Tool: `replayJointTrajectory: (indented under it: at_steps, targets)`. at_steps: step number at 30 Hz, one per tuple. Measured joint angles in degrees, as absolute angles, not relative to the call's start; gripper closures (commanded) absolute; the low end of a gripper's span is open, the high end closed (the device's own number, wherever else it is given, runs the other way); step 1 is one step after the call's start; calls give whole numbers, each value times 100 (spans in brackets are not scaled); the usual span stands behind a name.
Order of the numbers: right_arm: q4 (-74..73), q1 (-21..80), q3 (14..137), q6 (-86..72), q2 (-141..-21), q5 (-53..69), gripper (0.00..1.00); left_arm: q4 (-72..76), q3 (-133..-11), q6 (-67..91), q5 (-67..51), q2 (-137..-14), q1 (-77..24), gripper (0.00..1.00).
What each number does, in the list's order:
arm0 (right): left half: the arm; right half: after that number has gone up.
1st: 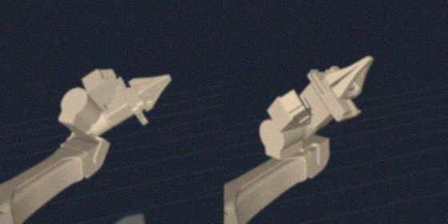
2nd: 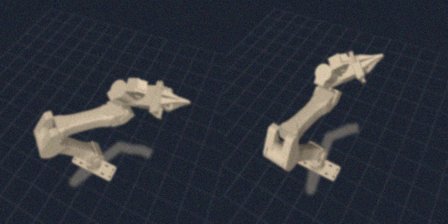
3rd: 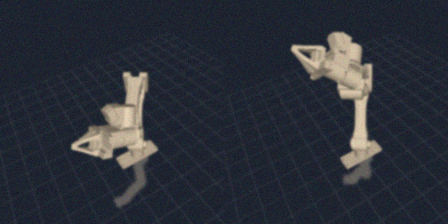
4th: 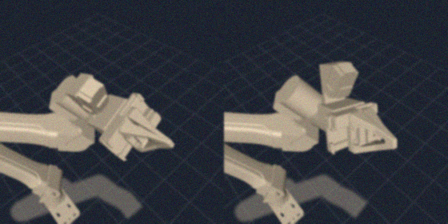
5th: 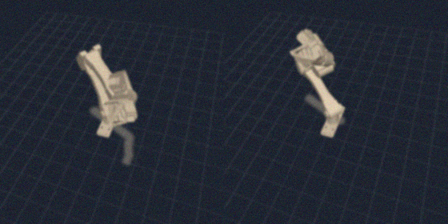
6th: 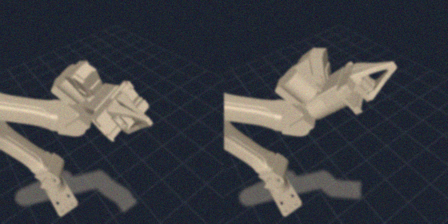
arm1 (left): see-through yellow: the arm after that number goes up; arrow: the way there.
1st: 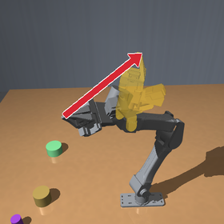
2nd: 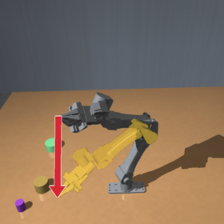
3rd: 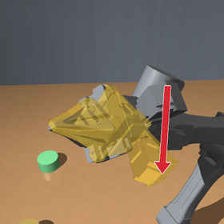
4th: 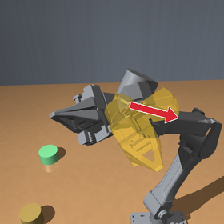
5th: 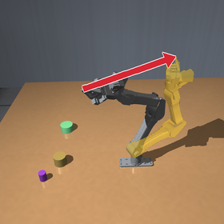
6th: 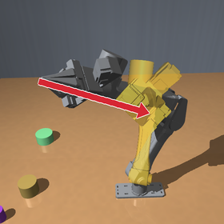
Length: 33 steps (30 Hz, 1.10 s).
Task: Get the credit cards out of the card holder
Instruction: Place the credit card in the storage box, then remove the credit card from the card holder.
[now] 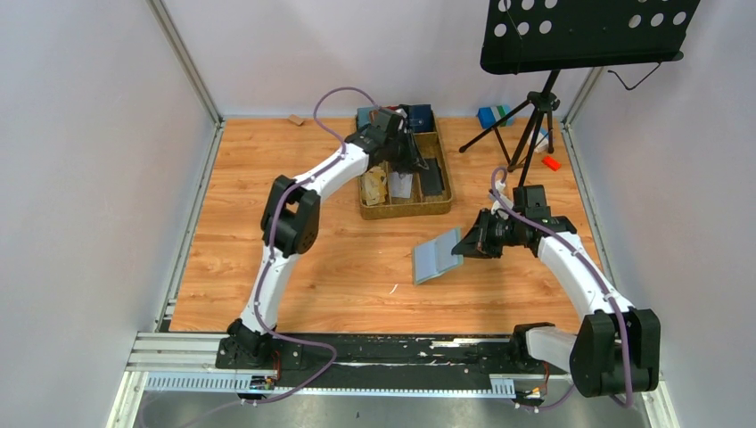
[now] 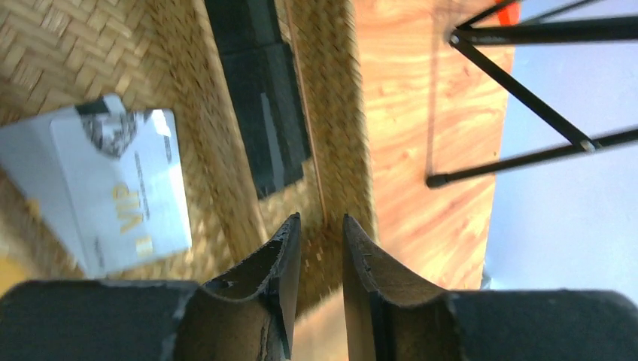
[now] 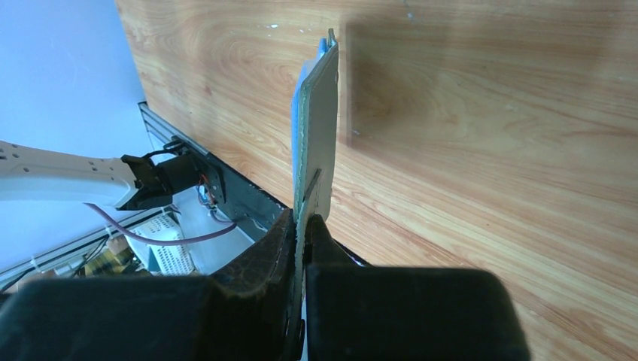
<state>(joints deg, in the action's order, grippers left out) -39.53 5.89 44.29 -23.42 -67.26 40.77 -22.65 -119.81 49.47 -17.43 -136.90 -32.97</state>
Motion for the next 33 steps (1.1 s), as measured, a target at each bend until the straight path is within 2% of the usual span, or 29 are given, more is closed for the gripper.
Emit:
replayJointTrajectory:
  at_steps: [8, 10, 13, 14, 16, 19, 25, 28, 31, 33]
  targets:
    - [-3288, 589, 4425, -2974, -6622, 4783, 100, -2711, -10324, 4558, -2108, -11310, -3273, 49]
    - [-2860, 589, 4362, -3328, -6619, 5078, 100, -2718, -9662, 4525, -2215, -10547, -3286, 41]
    - [-2029, 591, 4132, -4023, -6619, 5509, 100, -2639, -8401, 4574, -2377, -9262, -3317, 21]
    - [-1732, 593, 4032, -4300, -6619, 5638, 100, -2561, -8009, 4628, -2418, -8906, -3330, 17]
    - [-1181, 633, 3861, -4807, -6622, 5848, 100, -2405, -7188, 4818, -2506, -8206, -3339, 12]
    - [-502, 735, 3765, -5443, -6626, 6080, 100, -2115, -6042, 5245, -2593, -7286, -3341, 9]
    - [543, 1055, 3765, -6318, -6626, 6335, 100, -1568, -4729, 5966, -2674, -6243, -3341, 10]
    - [784, 1219, 3765, -6536, -6626, 6355, 100, -1208, -4289, 6348, -2709, -6001, -3341, 17]
    - [897, 1422, 3767, -6672, -6626, 6348, 100, -591, -3940, 6823, -2792, -5944, -3358, 34]
    - [932, 1538, 3769, -6724, -6628, 6335, 100, -250, -3806, 7067, -2814, -5944, -3382, 56]
